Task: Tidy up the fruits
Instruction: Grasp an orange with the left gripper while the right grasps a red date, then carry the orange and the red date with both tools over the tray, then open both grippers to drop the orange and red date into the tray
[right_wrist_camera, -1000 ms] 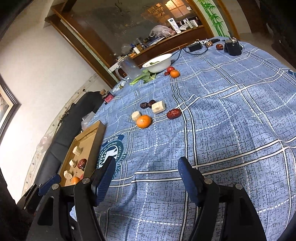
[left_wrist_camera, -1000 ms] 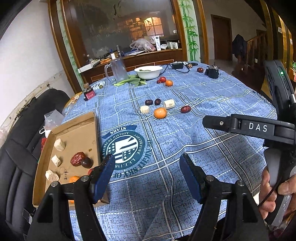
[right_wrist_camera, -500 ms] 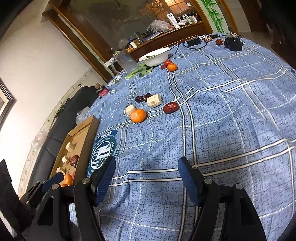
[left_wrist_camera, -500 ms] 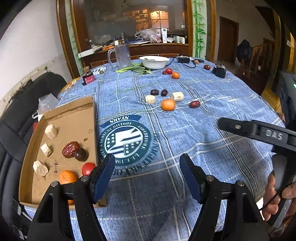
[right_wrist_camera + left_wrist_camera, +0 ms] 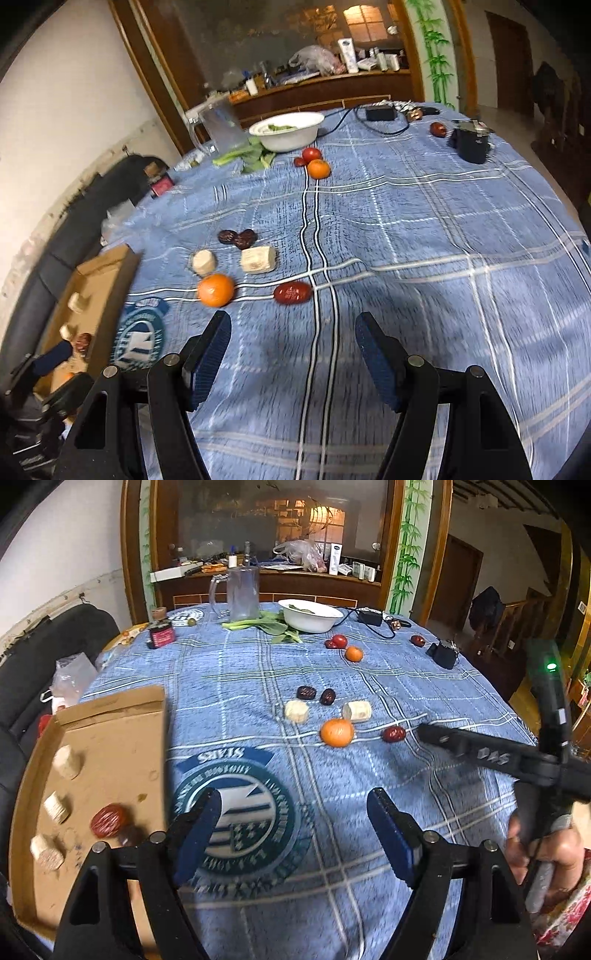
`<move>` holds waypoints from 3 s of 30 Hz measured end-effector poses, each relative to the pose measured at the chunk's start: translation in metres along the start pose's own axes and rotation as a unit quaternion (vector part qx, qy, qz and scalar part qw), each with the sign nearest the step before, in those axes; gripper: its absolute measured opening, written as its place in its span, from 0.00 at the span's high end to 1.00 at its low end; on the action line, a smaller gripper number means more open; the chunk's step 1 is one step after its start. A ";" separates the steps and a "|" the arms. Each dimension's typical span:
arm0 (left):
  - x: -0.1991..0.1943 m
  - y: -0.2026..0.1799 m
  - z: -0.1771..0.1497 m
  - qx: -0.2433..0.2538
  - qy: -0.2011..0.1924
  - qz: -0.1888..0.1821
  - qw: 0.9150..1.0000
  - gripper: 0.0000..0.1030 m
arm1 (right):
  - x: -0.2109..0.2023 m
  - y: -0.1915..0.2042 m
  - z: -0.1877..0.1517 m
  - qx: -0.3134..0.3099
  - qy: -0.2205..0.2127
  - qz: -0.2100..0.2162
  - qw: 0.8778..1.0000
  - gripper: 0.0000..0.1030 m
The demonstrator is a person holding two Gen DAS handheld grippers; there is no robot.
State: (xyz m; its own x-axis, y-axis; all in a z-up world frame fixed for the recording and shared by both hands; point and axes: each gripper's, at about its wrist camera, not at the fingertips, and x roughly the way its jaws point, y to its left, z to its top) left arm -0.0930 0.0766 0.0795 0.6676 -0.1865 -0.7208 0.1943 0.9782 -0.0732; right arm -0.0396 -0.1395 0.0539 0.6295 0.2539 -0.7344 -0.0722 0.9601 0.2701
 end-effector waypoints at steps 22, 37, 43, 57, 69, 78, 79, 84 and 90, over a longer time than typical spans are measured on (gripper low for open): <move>0.112 -0.031 0.045 0.016 0.043 -0.023 0.999 0.22 | 0.054 -0.014 0.017 -0.025 0.012 -0.043 0.999 0.66; 0.136 -0.025 0.038 -0.019 0.042 -0.092 0.995 0.67 | 0.052 -0.028 0.017 0.011 0.010 -0.030 0.999 0.66; 0.131 -0.020 0.038 -0.033 0.031 -0.101 0.994 0.67 | 0.041 -0.020 0.016 0.001 -0.018 -0.026 1.000 0.66; 0.011 0.060 0.019 -0.090 -0.046 -0.095 0.990 0.66 | -0.003 0.067 0.006 -0.046 -0.016 0.045 0.998 0.66; 0.016 0.222 0.028 -0.144 0.038 0.070 0.986 0.66 | 0.051 0.253 0.007 -0.193 0.048 0.146 0.969 0.65; 0.036 0.234 0.035 -0.136 0.074 0.073 0.985 0.66 | 0.115 0.292 -0.006 -0.244 0.085 0.129 0.957 0.65; 0.036 0.234 0.035 -0.135 0.073 0.070 0.986 0.66 | 0.120 0.292 -0.006 -0.243 0.088 0.128 0.957 0.65; 0.037 0.232 0.037 -0.133 0.069 0.070 0.986 0.63 | 0.129 0.294 -0.005 -0.252 0.086 0.121 0.956 0.65; 0.031 0.237 0.038 -0.146 0.059 0.077 0.985 0.54 | 0.123 0.297 -0.013 -0.263 0.078 0.119 0.954 0.60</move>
State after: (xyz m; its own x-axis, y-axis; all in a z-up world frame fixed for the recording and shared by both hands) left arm 0.0011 0.2994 0.0653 0.5819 -0.0393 -0.8123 -0.1286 0.9818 -0.1396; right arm 0.0064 0.1781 0.0353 0.4273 0.4468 -0.7860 -0.6033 0.7884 0.1202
